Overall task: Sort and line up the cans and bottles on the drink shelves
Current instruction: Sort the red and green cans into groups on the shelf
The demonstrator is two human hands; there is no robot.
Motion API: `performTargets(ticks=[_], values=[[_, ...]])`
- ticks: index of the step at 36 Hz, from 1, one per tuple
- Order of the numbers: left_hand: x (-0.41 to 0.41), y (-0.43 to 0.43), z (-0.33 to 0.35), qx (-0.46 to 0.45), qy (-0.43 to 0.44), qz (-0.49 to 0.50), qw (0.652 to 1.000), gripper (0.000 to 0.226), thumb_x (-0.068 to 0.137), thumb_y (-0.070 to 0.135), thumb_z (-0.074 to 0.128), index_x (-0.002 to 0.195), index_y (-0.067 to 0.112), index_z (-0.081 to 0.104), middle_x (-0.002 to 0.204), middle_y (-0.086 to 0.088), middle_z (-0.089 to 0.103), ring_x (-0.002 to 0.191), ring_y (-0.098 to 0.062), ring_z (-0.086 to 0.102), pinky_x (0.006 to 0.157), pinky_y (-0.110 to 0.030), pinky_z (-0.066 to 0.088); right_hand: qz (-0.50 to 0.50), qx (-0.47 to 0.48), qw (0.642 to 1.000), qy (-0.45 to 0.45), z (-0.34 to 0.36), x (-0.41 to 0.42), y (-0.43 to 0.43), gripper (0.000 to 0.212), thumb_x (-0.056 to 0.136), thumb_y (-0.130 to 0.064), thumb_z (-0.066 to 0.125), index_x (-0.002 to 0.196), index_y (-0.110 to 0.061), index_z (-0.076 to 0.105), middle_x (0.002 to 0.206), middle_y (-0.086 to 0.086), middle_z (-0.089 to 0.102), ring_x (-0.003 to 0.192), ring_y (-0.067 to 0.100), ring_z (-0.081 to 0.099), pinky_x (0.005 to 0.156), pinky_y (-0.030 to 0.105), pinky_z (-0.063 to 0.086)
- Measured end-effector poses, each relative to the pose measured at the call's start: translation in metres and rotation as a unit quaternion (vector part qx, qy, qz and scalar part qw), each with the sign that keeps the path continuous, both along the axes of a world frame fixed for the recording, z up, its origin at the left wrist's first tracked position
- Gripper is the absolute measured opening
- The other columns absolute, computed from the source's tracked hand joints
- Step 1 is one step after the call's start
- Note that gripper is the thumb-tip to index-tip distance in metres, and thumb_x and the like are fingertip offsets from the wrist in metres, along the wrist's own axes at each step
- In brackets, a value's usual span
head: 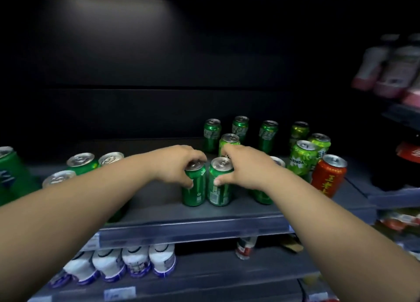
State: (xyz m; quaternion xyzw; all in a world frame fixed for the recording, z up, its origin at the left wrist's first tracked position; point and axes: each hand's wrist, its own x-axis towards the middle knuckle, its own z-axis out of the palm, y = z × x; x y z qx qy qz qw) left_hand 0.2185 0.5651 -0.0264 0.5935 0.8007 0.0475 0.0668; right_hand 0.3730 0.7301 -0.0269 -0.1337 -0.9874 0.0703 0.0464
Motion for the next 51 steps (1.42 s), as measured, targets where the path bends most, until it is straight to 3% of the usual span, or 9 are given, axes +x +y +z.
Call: performTargets(ticks=[6, 13, 18, 21, 24, 28, 36, 46, 51], values=[[0.010, -0.003, 0.000, 0.007, -0.007, 0.048, 0.999, 0.076, 0.074, 0.028, 0.083, 0.142, 0.026, 0.048, 0.122, -0.001, 0.054, 0.109, -0.018, 0.054, 0.096, -0.032, 0.047, 0.078, -0.098, 0.992, -0.032, 0.001, 0.002, 0.011, 0.100, 0.076, -0.038, 0.083, 0.153, -0.036, 0.021, 0.154, -0.002, 0.043, 0.126, 0.020, 0.054, 0.099, 0.040, 0.051], [0.011, -0.004, 0.002, -0.004, -0.023, 0.066, 0.998, 0.084, 0.074, 0.030, 0.084, 0.147, 0.024, 0.043, 0.134, -0.002, 0.050, 0.122, -0.017, 0.049, 0.103, -0.029, 0.041, 0.020, 0.022, 0.999, -0.026, 0.007, 0.000, 0.021, 0.100, 0.061, -0.078, 0.075, 0.138, -0.029, 0.036, 0.129, -0.001, 0.060, 0.107, 0.024, 0.060, 0.081, 0.039, 0.053], [0.013, -0.006, 0.008, -0.016, -0.019, 0.055, 0.998, 0.076, 0.079, 0.022, 0.079, 0.147, 0.027, 0.045, 0.140, 0.000, 0.050, 0.128, -0.016, 0.047, 0.108, -0.027, 0.037, 0.122, -0.103, 0.986, -0.048, 0.010, 0.002, 0.029, 0.096, 0.079, -0.025, 0.080, 0.154, -0.042, 0.023, 0.156, -0.007, 0.039, 0.124, 0.014, 0.052, 0.100, 0.033, 0.047], [0.012, -0.005, 0.014, -0.050, 0.035, 0.098, 0.993, 0.070, 0.078, 0.052, 0.077, 0.138, 0.029, 0.052, 0.122, 0.000, 0.059, 0.112, -0.020, 0.056, 0.094, -0.033, 0.047, 0.090, -0.063, 0.994, -0.028, 0.009, -0.001, 0.028, 0.074, 0.081, -0.048, 0.078, 0.144, -0.036, 0.041, 0.138, -0.006, 0.056, 0.108, 0.013, 0.055, 0.087, 0.031, 0.047], [0.011, -0.005, 0.018, -0.078, 0.106, 0.132, 0.983, 0.068, 0.078, 0.075, 0.060, 0.124, 0.025, 0.056, 0.101, 0.000, 0.060, 0.094, -0.022, 0.057, 0.080, -0.035, 0.050, 0.038, -0.005, 0.999, -0.016, 0.010, -0.003, 0.029, 0.081, 0.070, -0.071, 0.074, 0.136, -0.033, 0.045, 0.115, -0.006, 0.059, 0.102, 0.018, 0.057, 0.077, 0.033, 0.046], [0.007, -0.007, 0.022, -0.073, 0.000, 0.077, 0.994, 0.070, 0.081, 0.048, 0.075, 0.142, 0.025, 0.050, 0.131, 0.000, 0.057, 0.118, -0.020, 0.056, 0.100, -0.036, 0.047, 0.101, -0.110, 0.987, -0.052, 0.008, -0.002, 0.028, 0.090, 0.079, -0.038, 0.084, 0.154, -0.033, 0.034, 0.157, -0.009, 0.040, 0.132, 0.010, 0.046, 0.100, 0.021, 0.035], [-0.016, -0.016, 0.029, -0.085, -0.047, 0.046, 0.994, 0.071, 0.074, 0.028, 0.085, 0.139, 0.029, 0.054, 0.131, 0.009, 0.061, 0.115, -0.011, 0.059, 0.101, -0.036, 0.049, 0.084, -0.115, 0.988, -0.054, 0.005, -0.005, 0.014, 0.082, 0.084, -0.020, 0.080, 0.153, -0.033, 0.038, 0.152, -0.011, 0.046, 0.123, 0.005, 0.048, 0.094, 0.019, 0.035], [-0.058, -0.060, 0.038, -0.129, -0.005, 0.047, 0.991, 0.069, 0.072, 0.032, 0.085, 0.135, 0.038, 0.055, 0.129, 0.013, 0.063, 0.111, -0.010, 0.060, 0.097, -0.037, 0.051, 0.090, -0.120, 0.988, -0.034, -0.002, -0.042, -0.035, 0.075, 0.077, -0.038, 0.083, 0.143, -0.035, 0.047, 0.142, -0.010, 0.055, 0.126, 0.013, 0.054, 0.105, 0.036, 0.046], [-0.080, -0.080, 0.035, -0.124, -0.002, 0.047, 0.991, 0.069, 0.072, 0.032, 0.084, 0.134, 0.040, 0.055, 0.130, 0.013, 0.062, 0.112, -0.011, 0.059, 0.098, -0.038, 0.050, 0.083, -0.158, 0.984, -0.015, -0.009, -0.060, -0.064, 0.075, 0.076, -0.034, 0.084, 0.140, -0.035, 0.044, 0.135, -0.008, 0.057, 0.104, 0.009, 0.057, 0.089, 0.027, 0.047]])
